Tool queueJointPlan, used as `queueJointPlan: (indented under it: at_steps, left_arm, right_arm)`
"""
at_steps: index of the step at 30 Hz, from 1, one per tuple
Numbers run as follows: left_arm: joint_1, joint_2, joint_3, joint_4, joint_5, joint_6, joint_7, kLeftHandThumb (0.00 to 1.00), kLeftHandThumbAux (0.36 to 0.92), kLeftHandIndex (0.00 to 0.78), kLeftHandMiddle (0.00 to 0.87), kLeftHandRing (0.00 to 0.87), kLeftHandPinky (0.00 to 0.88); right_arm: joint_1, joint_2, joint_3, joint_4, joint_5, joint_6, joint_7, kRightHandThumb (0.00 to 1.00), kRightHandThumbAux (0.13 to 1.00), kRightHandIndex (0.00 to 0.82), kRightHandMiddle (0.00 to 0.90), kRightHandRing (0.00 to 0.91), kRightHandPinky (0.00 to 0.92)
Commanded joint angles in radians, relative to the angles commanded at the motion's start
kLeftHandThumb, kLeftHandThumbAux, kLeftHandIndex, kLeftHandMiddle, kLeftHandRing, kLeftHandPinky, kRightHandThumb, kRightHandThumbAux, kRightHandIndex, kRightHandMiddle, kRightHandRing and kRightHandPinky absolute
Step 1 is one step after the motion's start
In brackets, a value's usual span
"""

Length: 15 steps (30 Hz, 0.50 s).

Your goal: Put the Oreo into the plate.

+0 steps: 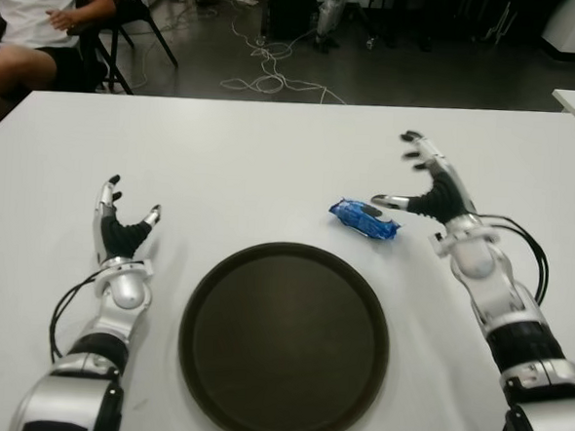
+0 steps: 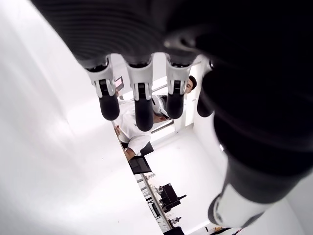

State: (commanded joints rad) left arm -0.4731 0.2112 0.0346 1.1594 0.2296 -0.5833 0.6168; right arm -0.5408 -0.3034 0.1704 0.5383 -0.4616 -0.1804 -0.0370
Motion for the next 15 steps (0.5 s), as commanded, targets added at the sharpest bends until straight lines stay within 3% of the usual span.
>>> queueJointPlan:
  at_steps: [1,6,9,15]
  left_arm:
    - [0.000,0.000,0.000,0.000,0.000,0.000,0.001,0.078,0.809,0.107,0.115,0.119,0.109]
    - [0.000,-0.002,-0.001,0.001,0.000,-0.001,0.004,0.079,0.804,0.100,0.113,0.117,0.108]
    - [0.001,-0.003,-0.002,0.002,0.000,-0.002,0.005,0.084,0.798,0.099,0.111,0.117,0.112]
    - [0.001,-0.004,-0.004,0.002,0.001,-0.002,0.008,0.082,0.787,0.098,0.122,0.135,0.153]
  right_arm:
    - [-0.002,0.000,0.007,-0.014,-0.011,0.027,0.009,0.000,0.671,0.019,0.105,0.427,0.427]
    - [-0.015,-0.007,0.038,-0.059,-0.051,0.131,0.052,0.000,0.628,0.039,0.080,0.178,0.181]
    - [-0.022,-0.010,0.050,-0.069,-0.065,0.166,0.069,0.000,0.617,0.039,0.065,0.122,0.145]
    - [-0.062,-0.018,0.087,-0.067,-0.097,0.228,0.117,0.000,0.605,0.053,0.066,0.096,0.117]
